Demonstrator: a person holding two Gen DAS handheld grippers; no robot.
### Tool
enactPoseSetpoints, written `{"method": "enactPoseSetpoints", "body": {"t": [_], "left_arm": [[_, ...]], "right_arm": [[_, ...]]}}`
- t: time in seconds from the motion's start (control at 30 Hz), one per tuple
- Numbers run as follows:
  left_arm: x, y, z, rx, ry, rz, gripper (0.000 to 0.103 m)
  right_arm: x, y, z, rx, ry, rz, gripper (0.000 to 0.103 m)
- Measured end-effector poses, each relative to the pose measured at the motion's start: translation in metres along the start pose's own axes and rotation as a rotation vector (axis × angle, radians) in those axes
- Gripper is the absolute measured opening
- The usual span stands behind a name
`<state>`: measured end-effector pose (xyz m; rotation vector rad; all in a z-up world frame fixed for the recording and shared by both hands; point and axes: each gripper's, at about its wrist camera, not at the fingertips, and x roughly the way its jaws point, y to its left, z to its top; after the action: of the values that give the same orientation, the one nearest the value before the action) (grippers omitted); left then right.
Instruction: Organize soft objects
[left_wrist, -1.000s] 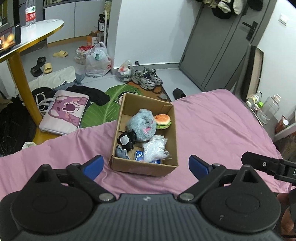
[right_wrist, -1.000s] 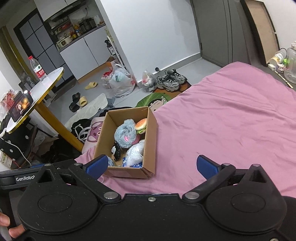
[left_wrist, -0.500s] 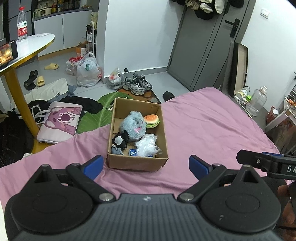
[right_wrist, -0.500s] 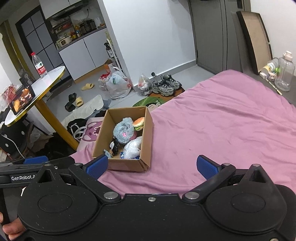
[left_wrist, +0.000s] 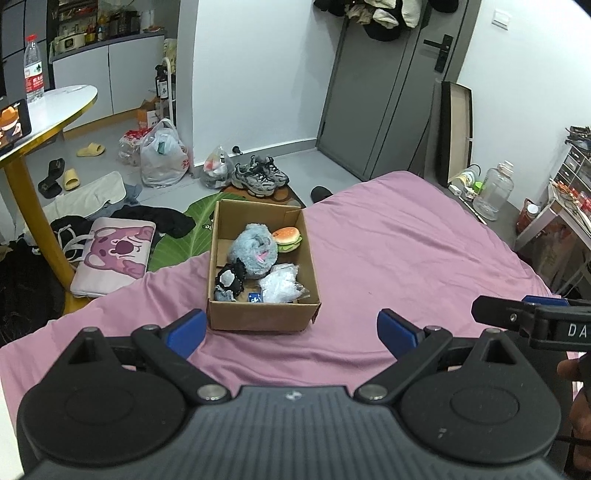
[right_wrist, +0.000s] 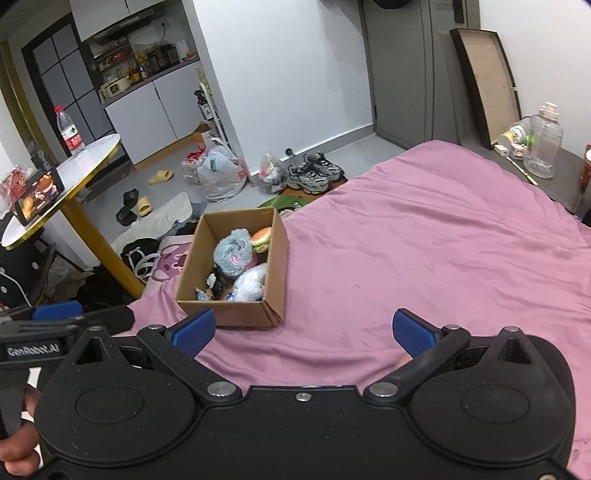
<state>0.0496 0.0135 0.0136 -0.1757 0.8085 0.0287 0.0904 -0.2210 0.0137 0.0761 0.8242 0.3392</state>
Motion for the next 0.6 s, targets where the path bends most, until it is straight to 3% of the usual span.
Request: {"method": "enactPoseSetpoints", "body": {"t": [0.6], "left_arm": [[-0.024,-0.002,-0.015,0.013,-0.030,-0.001,0.098]], "right_arm": [[-0.021,0.001,-0.015,-0.005,-0.032,0.002,0.103]]}}
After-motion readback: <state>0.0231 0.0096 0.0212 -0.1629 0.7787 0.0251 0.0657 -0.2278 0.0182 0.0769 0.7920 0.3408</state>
